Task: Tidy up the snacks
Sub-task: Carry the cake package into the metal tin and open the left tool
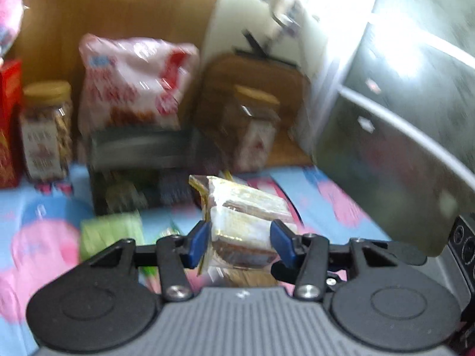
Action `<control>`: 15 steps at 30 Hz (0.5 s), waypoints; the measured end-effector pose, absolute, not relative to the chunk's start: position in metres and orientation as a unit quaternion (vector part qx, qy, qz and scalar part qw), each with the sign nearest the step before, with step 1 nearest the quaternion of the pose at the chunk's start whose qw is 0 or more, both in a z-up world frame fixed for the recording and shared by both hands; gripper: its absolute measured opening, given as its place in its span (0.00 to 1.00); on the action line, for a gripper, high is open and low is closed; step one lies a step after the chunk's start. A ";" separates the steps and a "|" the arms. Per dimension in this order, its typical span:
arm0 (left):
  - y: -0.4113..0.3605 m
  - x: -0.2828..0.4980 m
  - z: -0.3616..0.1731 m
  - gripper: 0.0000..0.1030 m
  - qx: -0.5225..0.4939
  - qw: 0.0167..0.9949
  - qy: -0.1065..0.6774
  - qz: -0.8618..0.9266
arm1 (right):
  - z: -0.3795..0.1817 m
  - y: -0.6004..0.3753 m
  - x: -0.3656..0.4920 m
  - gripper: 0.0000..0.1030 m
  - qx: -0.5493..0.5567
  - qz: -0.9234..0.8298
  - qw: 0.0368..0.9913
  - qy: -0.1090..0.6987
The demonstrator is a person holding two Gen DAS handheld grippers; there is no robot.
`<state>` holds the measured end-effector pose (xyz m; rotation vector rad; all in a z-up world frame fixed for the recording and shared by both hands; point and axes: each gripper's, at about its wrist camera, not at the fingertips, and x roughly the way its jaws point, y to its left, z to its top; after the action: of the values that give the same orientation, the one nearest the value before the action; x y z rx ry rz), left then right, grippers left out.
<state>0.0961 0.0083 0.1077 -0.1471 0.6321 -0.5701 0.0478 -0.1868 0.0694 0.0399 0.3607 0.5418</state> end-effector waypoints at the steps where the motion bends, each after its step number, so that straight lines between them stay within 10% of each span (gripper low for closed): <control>1: 0.010 0.115 0.114 0.45 -0.077 0.914 0.296 -0.266 | 0.075 -0.185 0.068 0.23 0.018 0.268 0.947 0.176; 15: 0.033 0.283 0.068 0.46 -0.095 0.920 0.353 -0.145 | 0.048 -0.137 0.240 0.26 -0.006 0.252 0.926 0.283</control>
<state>0.2834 0.0325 0.0678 -0.1958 0.7249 -0.2979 0.2405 -0.1367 0.0479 -0.0117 0.5802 0.5161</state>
